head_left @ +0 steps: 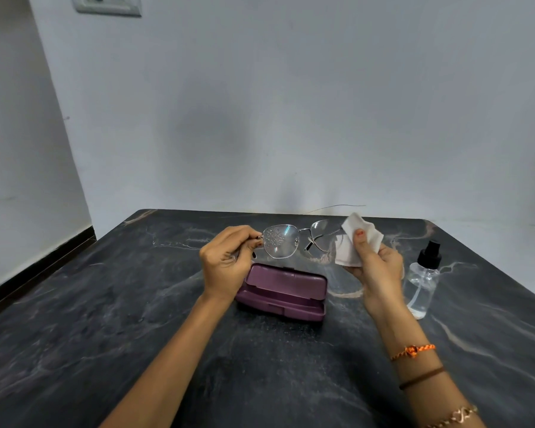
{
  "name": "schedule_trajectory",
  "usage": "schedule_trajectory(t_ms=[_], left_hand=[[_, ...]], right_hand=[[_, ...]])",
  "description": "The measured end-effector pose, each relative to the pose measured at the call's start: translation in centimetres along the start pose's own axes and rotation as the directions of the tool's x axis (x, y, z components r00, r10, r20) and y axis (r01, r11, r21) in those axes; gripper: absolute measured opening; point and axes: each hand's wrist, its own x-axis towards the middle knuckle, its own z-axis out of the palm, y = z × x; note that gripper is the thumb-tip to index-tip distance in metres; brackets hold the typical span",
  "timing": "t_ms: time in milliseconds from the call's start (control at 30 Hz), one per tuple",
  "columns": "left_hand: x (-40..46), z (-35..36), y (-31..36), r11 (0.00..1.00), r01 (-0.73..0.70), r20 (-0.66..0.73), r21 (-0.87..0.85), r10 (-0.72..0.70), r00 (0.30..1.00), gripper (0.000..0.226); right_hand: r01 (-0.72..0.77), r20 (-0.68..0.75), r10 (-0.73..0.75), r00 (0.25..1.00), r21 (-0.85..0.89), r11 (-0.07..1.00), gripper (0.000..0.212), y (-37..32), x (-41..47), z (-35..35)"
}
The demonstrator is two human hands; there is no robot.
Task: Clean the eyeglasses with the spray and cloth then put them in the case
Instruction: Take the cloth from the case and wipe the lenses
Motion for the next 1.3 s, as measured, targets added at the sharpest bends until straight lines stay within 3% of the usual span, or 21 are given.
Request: schedule_trajectory(t_ms=[167, 300, 733, 1133, 1300], left_hand=[[-0.1, 0.0, -0.4, 0.998, 0.068, -0.084, 0.001, -0.068, 0.994, 0.015], [-0.2, 0.2, -0.2, 0.997, 0.078, -0.129, 0.026, -0.074, 0.989, 0.014], [-0.6, 1.0, 1.0, 0.996, 0.048, -0.079, 0.078, -0.042, 0.996, 0.012], [-1.8, 1.7, 1.4, 0.994, -0.073, 0.073, 0.087, 0.067, 0.995, 0.014], [-2.0, 2.0, 1.4, 0.993, -0.103, 0.098, 0.052, 0.098, 0.99, 0.015]], right_hand=[[-0.241, 0.05, 0.237, 0.97, 0.294, 0.925, 0.008, 0.2, 0.2, 0.3], [-0.335, 0.115, 0.314, 0.942, 0.361, 0.87, 0.011, 0.9, -0.3, 1.3], [-0.382, 0.238, 0.3, 0.924, 0.502, 0.776, 0.022, 2.5, -3.2, 4.3], [-0.404, 0.298, 0.281, 0.912, 0.536, 0.741, 0.018, 1.9, -3.3, 4.3], [-0.39, 0.324, 0.258, 0.91, 0.459, 0.798, 0.016, 1.8, -3.1, 4.0]])
